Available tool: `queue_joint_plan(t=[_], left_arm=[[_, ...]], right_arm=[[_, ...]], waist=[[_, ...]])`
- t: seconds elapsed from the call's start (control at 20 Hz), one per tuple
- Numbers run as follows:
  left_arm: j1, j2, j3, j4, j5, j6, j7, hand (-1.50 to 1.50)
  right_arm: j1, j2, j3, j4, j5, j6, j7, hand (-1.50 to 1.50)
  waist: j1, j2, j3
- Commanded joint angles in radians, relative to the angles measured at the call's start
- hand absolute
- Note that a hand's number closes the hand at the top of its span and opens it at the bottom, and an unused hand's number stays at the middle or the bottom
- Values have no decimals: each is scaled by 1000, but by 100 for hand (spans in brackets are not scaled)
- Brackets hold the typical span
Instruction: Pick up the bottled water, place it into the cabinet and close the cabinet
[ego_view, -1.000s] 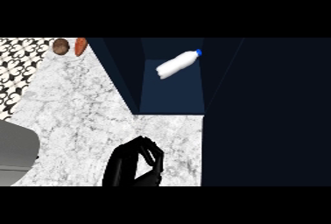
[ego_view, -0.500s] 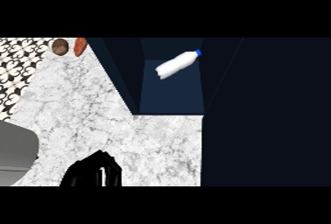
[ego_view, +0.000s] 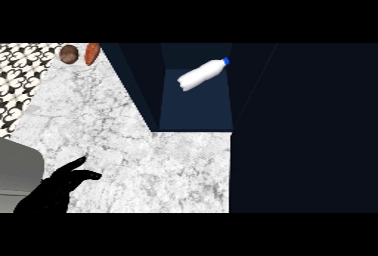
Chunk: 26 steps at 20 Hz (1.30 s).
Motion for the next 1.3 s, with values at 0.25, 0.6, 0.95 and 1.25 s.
queue_joint_plan(t=[0.25,0.6,0.95,1.25], left_arm=[[114,127,153,-73,101,-84,-13,-150],[174,165,198,-70,136,-148,-30,-150],[237,205,253,-83,181,-190,-30,-150],[290,238,310,-74,208,-234,-46,-150]], right_arm=[[-59,-41,101,-287,159,-37,114,150],[-192,-69,223,-274,184,-64,174,150],[-337,-92,334,-240,213,-115,261,150],[-451,-57,468,-187,208,-234,343,150]], waist=[[31,-3,-5],[41,-11,-13],[44,-23,-15],[61,-20,-16]])
